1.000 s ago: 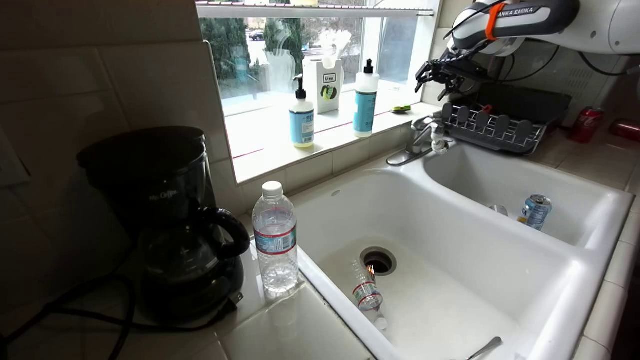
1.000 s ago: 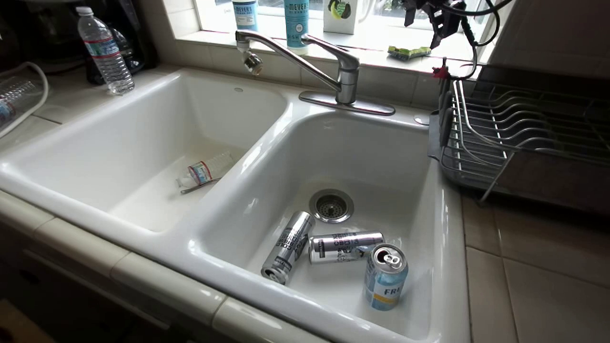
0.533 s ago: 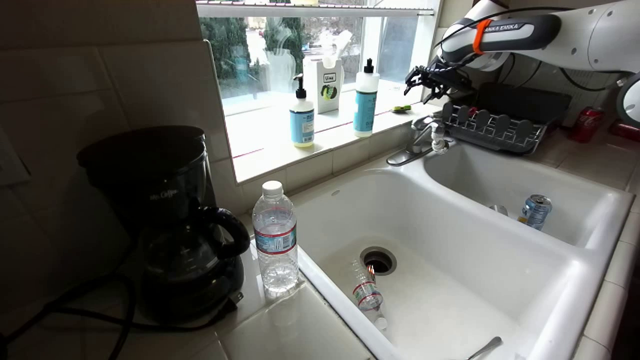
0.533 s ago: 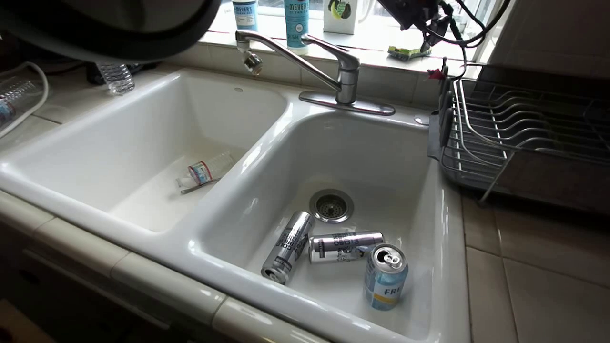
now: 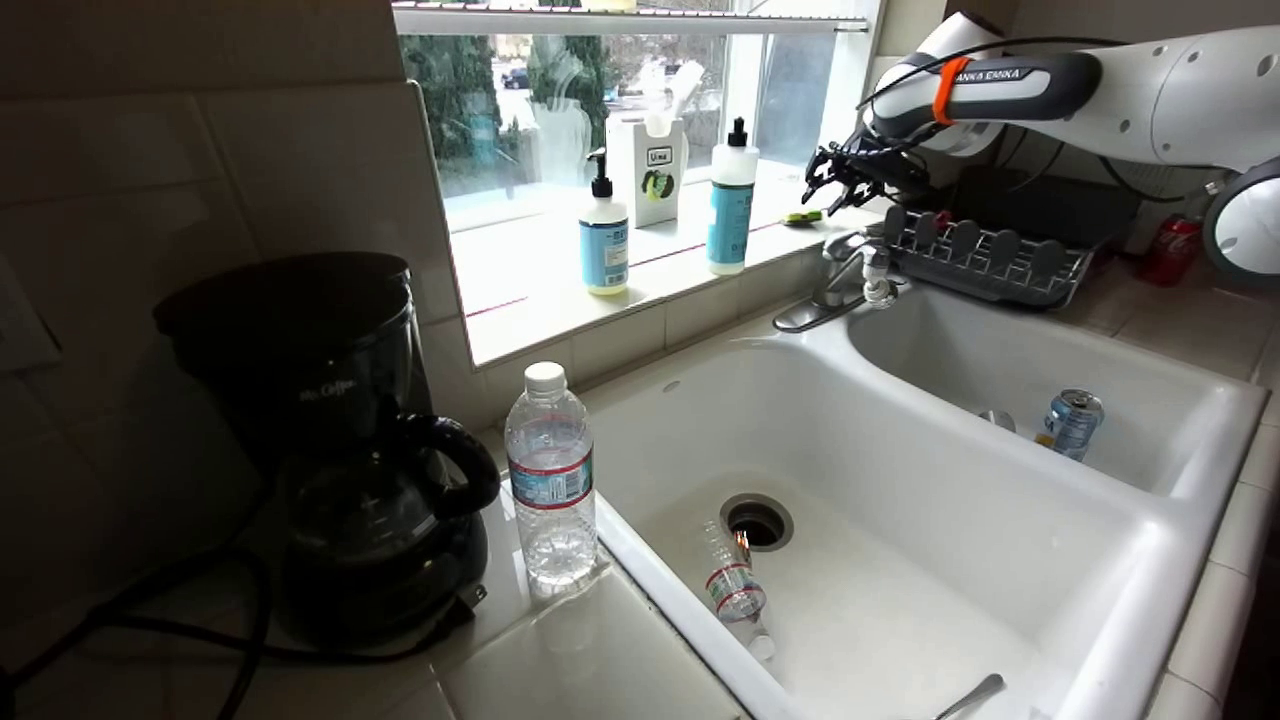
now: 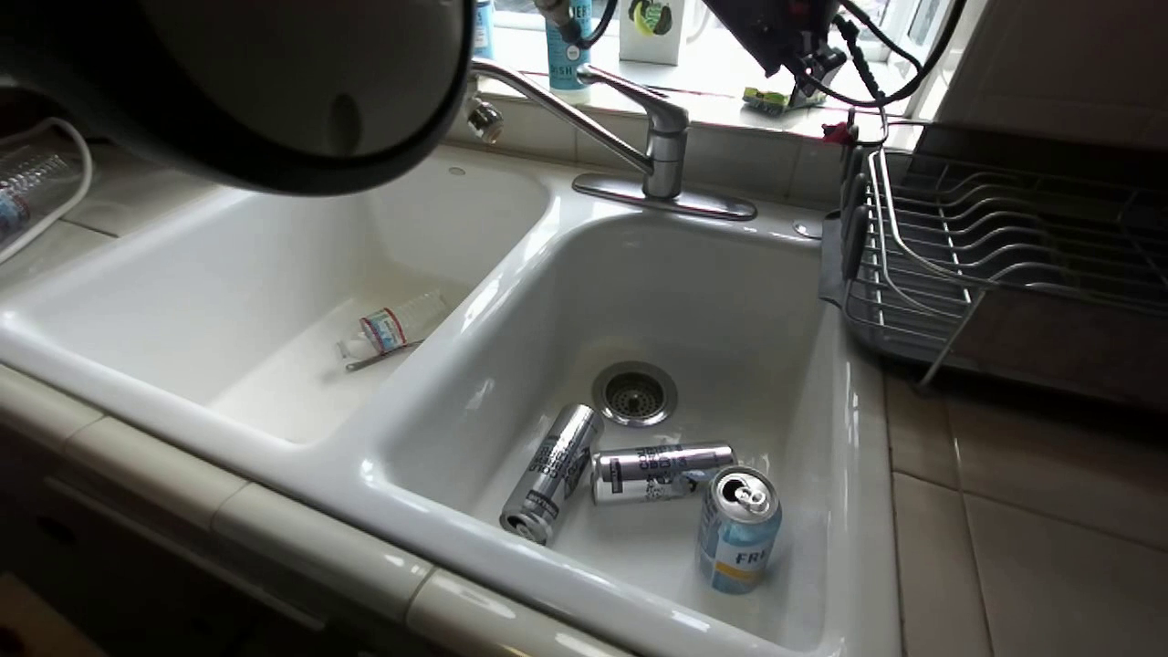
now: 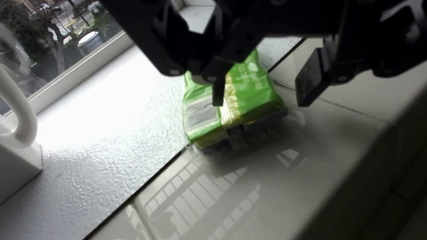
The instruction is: Remove the sponge from the window sill
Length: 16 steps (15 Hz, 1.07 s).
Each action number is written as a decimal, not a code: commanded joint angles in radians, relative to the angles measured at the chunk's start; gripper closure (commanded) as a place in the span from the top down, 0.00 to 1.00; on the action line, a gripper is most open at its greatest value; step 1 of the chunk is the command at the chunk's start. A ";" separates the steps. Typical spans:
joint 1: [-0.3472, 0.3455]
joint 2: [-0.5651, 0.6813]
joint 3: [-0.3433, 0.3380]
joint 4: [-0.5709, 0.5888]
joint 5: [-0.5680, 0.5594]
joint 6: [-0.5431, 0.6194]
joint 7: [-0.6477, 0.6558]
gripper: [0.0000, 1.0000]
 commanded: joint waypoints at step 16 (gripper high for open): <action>0.004 0.038 -0.028 0.095 -0.022 -0.049 0.031 0.00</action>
